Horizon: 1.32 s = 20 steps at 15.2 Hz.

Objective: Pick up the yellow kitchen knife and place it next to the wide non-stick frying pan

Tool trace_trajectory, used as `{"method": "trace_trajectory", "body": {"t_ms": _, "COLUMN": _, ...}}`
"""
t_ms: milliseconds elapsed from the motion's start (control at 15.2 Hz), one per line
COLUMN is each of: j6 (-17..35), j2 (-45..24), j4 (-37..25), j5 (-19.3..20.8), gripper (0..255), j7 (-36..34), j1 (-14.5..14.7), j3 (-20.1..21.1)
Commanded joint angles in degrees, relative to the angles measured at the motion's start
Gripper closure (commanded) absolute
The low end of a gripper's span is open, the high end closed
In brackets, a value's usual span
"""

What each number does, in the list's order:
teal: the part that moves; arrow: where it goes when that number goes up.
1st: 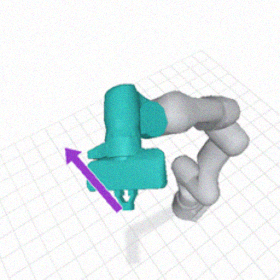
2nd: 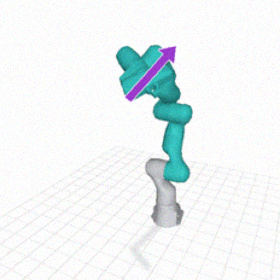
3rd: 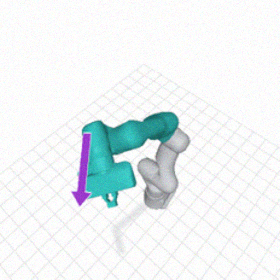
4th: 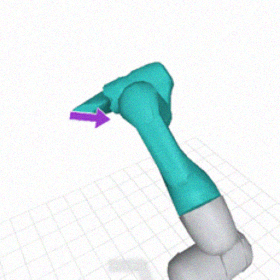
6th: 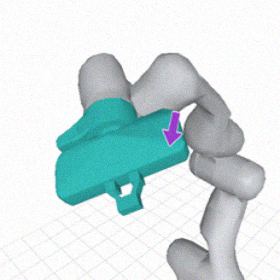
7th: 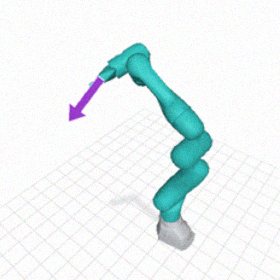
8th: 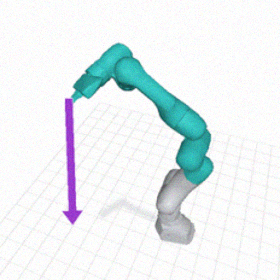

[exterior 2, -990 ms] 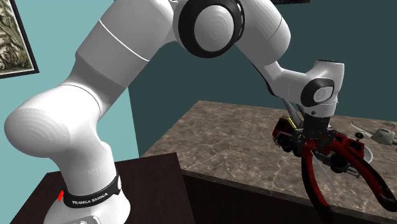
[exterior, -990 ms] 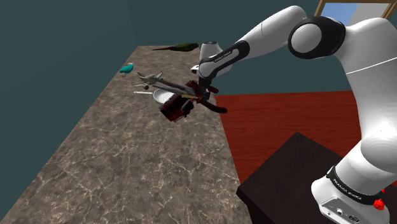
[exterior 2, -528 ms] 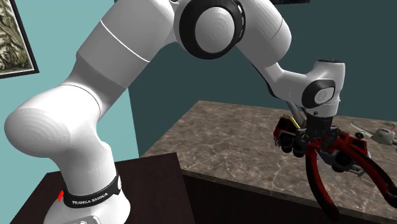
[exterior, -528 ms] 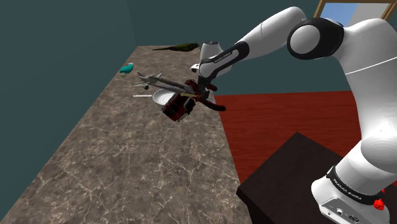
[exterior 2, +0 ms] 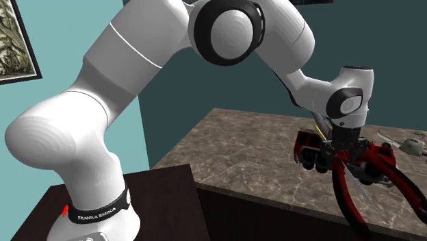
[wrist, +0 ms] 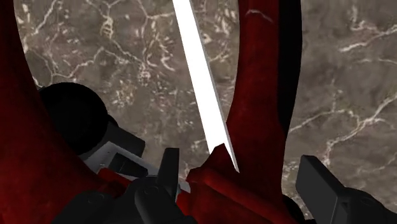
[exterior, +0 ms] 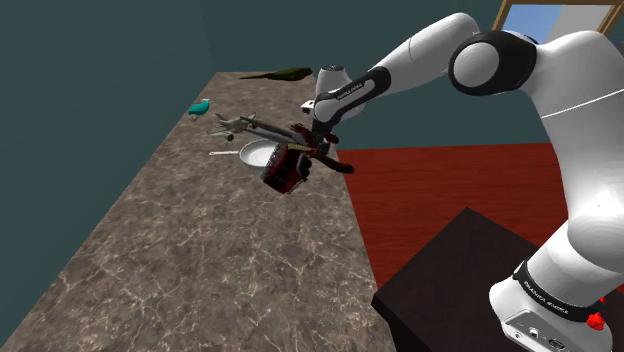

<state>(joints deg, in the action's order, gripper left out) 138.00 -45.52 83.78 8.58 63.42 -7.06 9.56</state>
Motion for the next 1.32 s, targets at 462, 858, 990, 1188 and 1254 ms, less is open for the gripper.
{"method": "trace_trajectory", "body": {"t_ms": 462, "j6": 0.25, "j2": -5.81, "j4": 0.28, "j5": -0.38, "gripper": 0, "j7": -0.39, "j1": 1.17, "j3": -0.43}}
{"method": "trace_trajectory", "body": {"t_ms": 858, "j6": -3.15, "j2": 0.06, "j4": 2.69, "j5": -1.49, "gripper": 0, "j7": 0.17, "j1": 0.85, "j3": -0.2}}
{"method": "trace_trajectory", "body": {"t_ms": 990, "j6": -3.14, "j2": 0.07, "j4": 2.7, "j5": -1.57, "gripper": 0, "j7": 0.21, "j1": 0.92, "j3": -0.29}}
{"method": "trace_trajectory", "body": {"t_ms": 1188, "j6": -3.14, "j2": 0.08, "j4": 2.7, "j5": -1.7, "gripper": 0, "j7": 0.28, "j1": 1.02, "j3": -0.41}}
{"method": "trace_trajectory", "body": {"t_ms": 1254, "j6": -3.13, "j2": 0.09, "j4": 2.7, "j5": -1.73, "gripper": 0, "j7": 0.3, "j1": 1.05, "j3": -0.45}}
